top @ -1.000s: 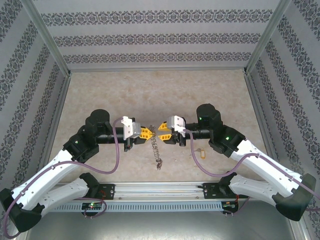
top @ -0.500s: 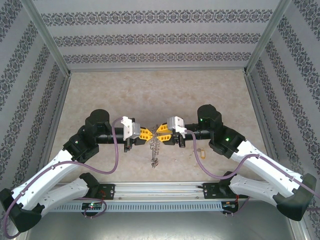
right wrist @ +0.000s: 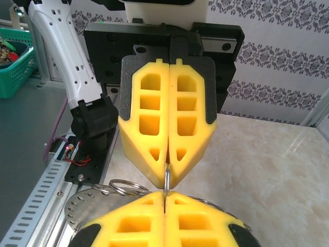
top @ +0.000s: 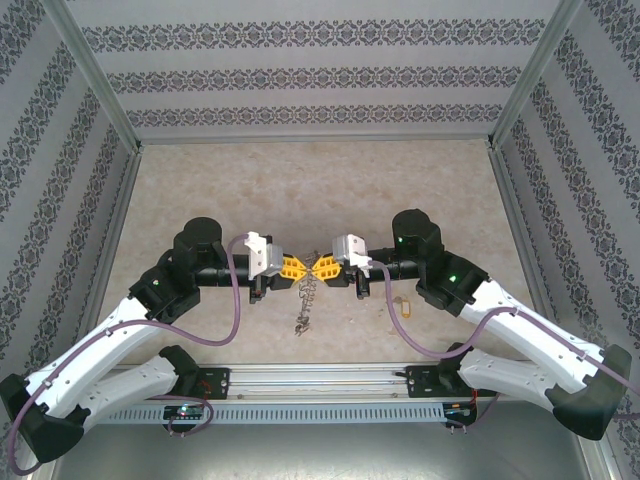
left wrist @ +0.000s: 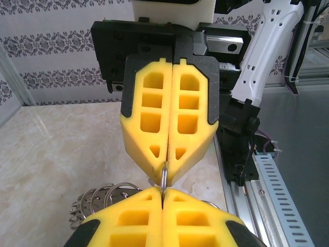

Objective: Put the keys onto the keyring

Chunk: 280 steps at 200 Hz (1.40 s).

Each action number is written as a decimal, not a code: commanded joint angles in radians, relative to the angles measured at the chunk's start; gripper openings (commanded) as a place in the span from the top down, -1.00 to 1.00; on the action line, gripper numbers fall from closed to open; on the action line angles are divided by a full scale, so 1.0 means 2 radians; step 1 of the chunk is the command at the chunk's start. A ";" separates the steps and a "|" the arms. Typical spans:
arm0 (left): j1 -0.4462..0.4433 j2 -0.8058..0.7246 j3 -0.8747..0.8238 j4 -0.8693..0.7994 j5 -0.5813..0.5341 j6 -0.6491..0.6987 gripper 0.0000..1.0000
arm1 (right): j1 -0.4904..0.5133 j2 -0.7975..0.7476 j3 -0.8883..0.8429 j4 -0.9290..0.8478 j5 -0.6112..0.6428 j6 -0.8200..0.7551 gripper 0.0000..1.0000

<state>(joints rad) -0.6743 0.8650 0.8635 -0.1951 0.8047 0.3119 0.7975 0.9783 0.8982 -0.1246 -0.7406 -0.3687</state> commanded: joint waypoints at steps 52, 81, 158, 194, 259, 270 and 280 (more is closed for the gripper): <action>-0.001 -0.003 0.037 -0.079 -0.048 0.080 0.58 | 0.061 0.003 0.059 -0.118 0.175 -0.136 1.00; -0.001 0.003 0.044 -0.089 -0.051 0.089 0.57 | 0.067 0.020 0.090 -0.148 0.186 -0.164 1.00; -0.002 0.022 0.048 -0.091 -0.048 0.091 0.51 | 0.072 0.055 0.129 -0.171 0.171 -0.177 1.00; -0.003 0.032 0.051 -0.100 -0.056 0.098 0.55 | 0.073 0.049 0.125 -0.156 0.156 -0.170 1.00; -0.009 0.019 0.046 -0.077 -0.058 0.086 1.00 | 0.074 0.029 0.104 -0.137 0.160 -0.149 0.74; -0.009 0.010 0.042 -0.067 -0.053 0.078 1.00 | 0.074 0.014 0.090 -0.128 0.168 -0.136 0.51; -0.008 0.003 0.040 -0.060 -0.048 0.071 1.00 | 0.072 0.001 0.074 -0.120 0.171 -0.124 0.42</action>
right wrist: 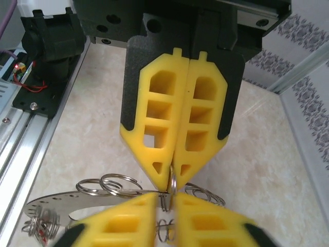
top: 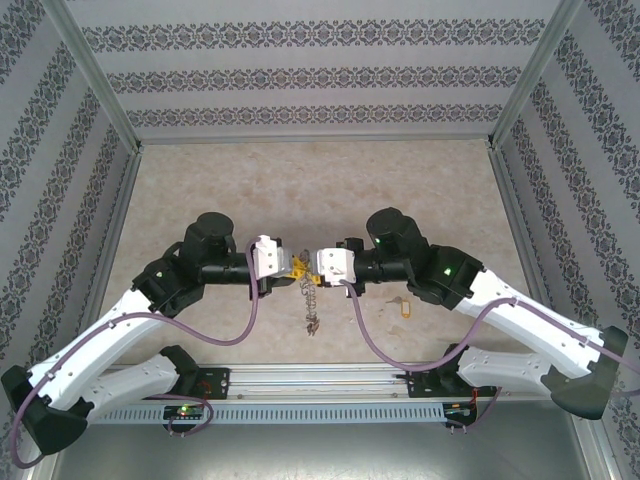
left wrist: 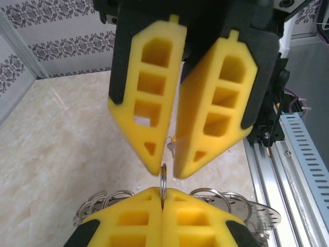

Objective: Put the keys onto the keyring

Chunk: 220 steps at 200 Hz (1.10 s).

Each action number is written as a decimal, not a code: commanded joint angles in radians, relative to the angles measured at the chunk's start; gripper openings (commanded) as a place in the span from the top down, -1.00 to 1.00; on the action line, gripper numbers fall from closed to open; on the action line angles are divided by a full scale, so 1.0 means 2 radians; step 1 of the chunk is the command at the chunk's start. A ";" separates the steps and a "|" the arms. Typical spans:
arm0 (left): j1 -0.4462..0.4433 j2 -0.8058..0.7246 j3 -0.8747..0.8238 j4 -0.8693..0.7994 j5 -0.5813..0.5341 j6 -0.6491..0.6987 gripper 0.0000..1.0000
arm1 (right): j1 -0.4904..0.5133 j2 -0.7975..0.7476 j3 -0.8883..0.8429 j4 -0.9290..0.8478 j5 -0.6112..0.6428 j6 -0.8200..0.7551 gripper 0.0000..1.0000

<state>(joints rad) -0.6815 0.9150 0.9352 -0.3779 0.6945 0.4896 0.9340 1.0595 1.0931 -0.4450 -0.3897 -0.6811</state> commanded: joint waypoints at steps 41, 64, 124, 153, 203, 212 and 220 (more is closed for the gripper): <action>-0.004 -0.042 -0.004 0.071 0.039 -0.056 1.00 | 0.001 -0.072 -0.061 0.063 -0.006 0.072 0.39; -0.004 -0.045 -0.003 0.081 0.052 -0.067 1.00 | -0.001 -0.082 -0.066 0.093 -0.024 0.084 0.40; -0.004 -0.048 -0.002 0.100 0.075 -0.084 1.00 | -0.006 -0.074 -0.072 0.164 -0.073 0.113 0.49; -0.004 -0.048 -0.002 0.104 0.079 -0.088 1.00 | -0.007 -0.066 -0.072 0.171 -0.077 0.117 0.51; -0.004 -0.046 -0.004 0.111 0.082 -0.091 1.00 | -0.007 -0.054 -0.065 0.176 -0.080 0.116 0.58; -0.004 -0.045 -0.003 0.109 0.083 -0.090 1.00 | -0.007 -0.051 -0.064 0.175 -0.080 0.115 0.62; -0.004 -0.044 -0.003 0.108 0.083 -0.089 1.00 | -0.008 -0.051 -0.062 0.172 -0.079 0.113 0.71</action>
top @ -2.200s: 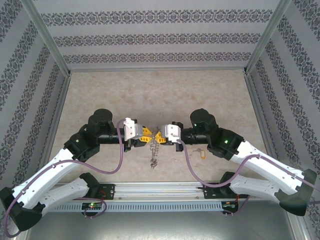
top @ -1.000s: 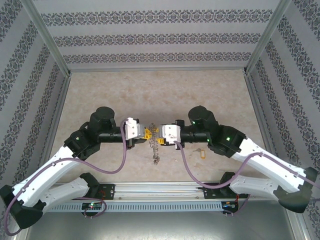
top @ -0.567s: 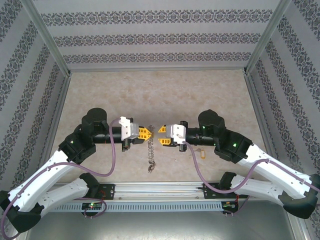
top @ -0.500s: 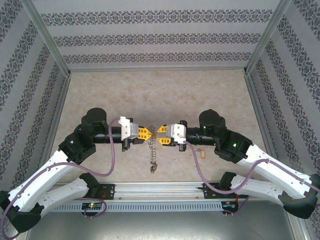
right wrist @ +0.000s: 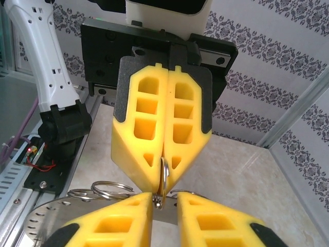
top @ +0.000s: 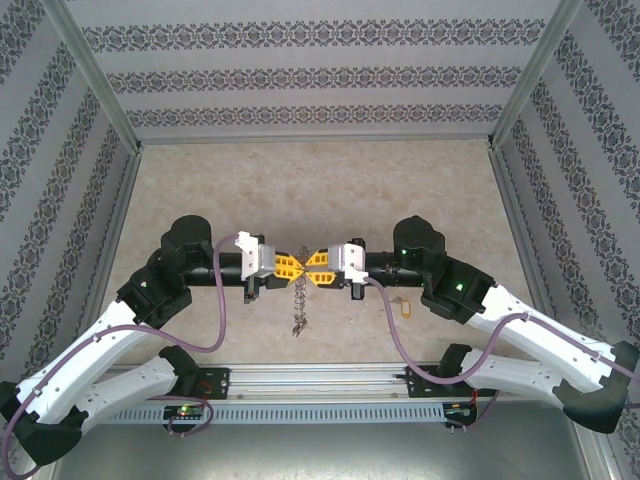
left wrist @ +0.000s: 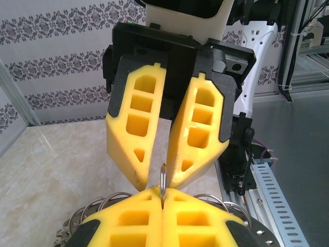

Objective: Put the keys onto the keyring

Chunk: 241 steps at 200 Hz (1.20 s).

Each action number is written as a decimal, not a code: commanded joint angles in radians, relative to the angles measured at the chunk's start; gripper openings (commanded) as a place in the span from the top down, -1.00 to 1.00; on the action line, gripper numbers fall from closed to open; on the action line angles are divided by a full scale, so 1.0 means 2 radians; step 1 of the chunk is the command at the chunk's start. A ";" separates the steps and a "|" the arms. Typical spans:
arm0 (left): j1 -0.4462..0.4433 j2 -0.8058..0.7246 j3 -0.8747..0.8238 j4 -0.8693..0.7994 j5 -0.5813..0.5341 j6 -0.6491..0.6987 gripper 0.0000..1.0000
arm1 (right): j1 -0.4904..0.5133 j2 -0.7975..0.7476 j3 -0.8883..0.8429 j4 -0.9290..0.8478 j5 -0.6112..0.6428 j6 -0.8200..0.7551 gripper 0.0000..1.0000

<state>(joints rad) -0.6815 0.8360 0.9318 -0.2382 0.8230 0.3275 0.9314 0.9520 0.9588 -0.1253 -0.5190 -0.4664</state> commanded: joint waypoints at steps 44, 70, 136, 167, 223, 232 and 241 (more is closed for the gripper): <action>-0.004 0.004 0.008 -0.007 -0.021 0.027 0.90 | -0.006 0.012 0.031 -0.034 0.013 -0.017 1.00; -0.006 0.023 0.031 -0.074 -0.066 0.068 0.78 | -0.002 0.035 0.070 -0.105 0.053 -0.044 1.00; -0.012 0.052 0.049 -0.119 -0.108 0.105 1.00 | 0.014 0.098 0.146 -0.206 0.107 -0.085 1.00; -0.012 0.044 0.035 -0.094 -0.097 0.094 1.00 | 0.015 0.096 0.144 -0.201 0.104 -0.086 1.00; -0.010 -0.003 -0.010 0.015 -0.049 0.026 1.00 | 0.000 0.032 0.057 -0.105 0.058 -0.028 0.31; -0.009 -0.006 -0.012 0.025 -0.040 0.019 1.00 | -0.002 0.028 0.050 -0.096 0.054 -0.019 0.34; -0.008 -0.010 -0.016 0.037 -0.031 0.011 1.00 | -0.004 0.024 0.045 -0.090 0.050 -0.013 0.37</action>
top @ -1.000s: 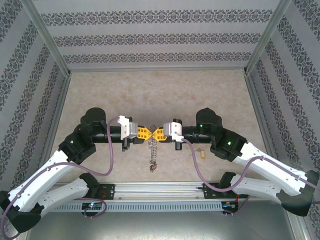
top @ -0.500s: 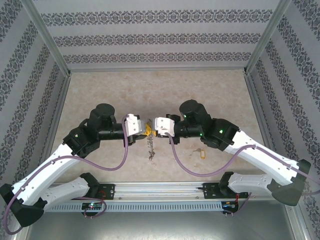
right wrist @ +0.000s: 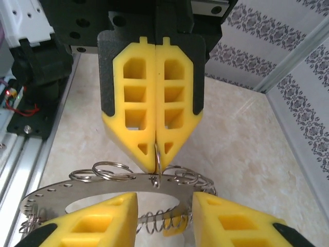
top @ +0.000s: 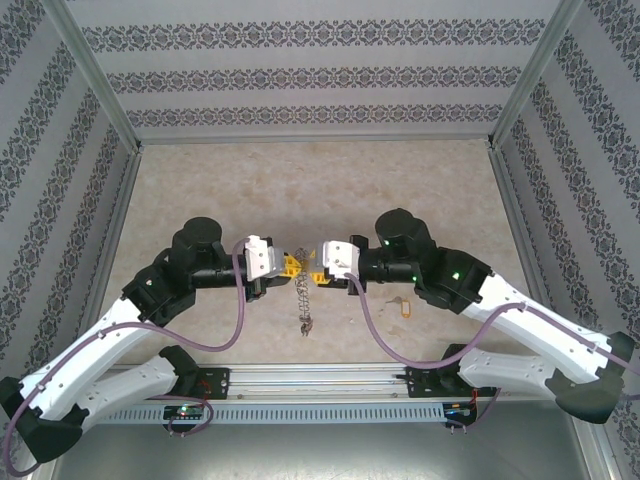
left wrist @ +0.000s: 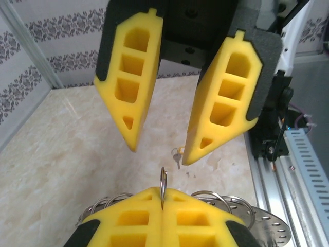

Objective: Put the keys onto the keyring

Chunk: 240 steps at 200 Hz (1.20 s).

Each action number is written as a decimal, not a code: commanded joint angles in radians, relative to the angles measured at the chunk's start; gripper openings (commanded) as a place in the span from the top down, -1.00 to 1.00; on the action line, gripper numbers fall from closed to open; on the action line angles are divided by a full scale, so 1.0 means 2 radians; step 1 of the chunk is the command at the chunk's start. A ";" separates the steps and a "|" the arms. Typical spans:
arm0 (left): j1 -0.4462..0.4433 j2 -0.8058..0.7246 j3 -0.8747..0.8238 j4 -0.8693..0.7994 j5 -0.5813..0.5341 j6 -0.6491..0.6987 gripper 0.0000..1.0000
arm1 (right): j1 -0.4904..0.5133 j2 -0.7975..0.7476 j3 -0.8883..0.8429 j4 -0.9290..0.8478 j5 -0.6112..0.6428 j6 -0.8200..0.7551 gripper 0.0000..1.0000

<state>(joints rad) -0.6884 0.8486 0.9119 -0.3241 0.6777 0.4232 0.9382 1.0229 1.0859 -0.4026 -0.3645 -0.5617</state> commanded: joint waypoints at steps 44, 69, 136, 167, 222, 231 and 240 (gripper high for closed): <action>-0.002 -0.022 -0.012 0.112 0.066 -0.063 1.00 | -0.012 -0.021 -0.035 0.092 -0.060 0.053 0.41; -0.002 -0.022 -0.014 0.119 0.069 -0.068 1.00 | -0.013 -0.021 -0.037 0.101 -0.073 0.056 0.50; -0.002 -0.022 -0.015 0.115 0.069 -0.068 1.00 | -0.013 -0.027 -0.045 0.124 -0.088 0.065 0.68; -0.002 -0.023 -0.016 0.111 0.065 -0.066 1.00 | -0.012 -0.029 -0.045 0.125 -0.094 0.065 0.60; -0.002 -0.025 -0.016 0.109 0.059 -0.064 1.00 | -0.013 -0.038 -0.051 0.128 -0.100 0.064 0.49; -0.002 -0.025 -0.015 0.110 0.061 -0.064 1.00 | -0.012 -0.038 -0.052 0.128 -0.100 0.064 0.51; -0.002 -0.025 -0.016 0.109 0.062 -0.065 1.00 | -0.013 -0.035 -0.050 0.126 -0.098 0.064 0.57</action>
<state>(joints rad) -0.6872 0.8135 0.8806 -0.1490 0.7853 0.3050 0.9180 0.9596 0.9981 -0.1802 -0.5297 -0.4404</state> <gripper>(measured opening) 0.052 0.247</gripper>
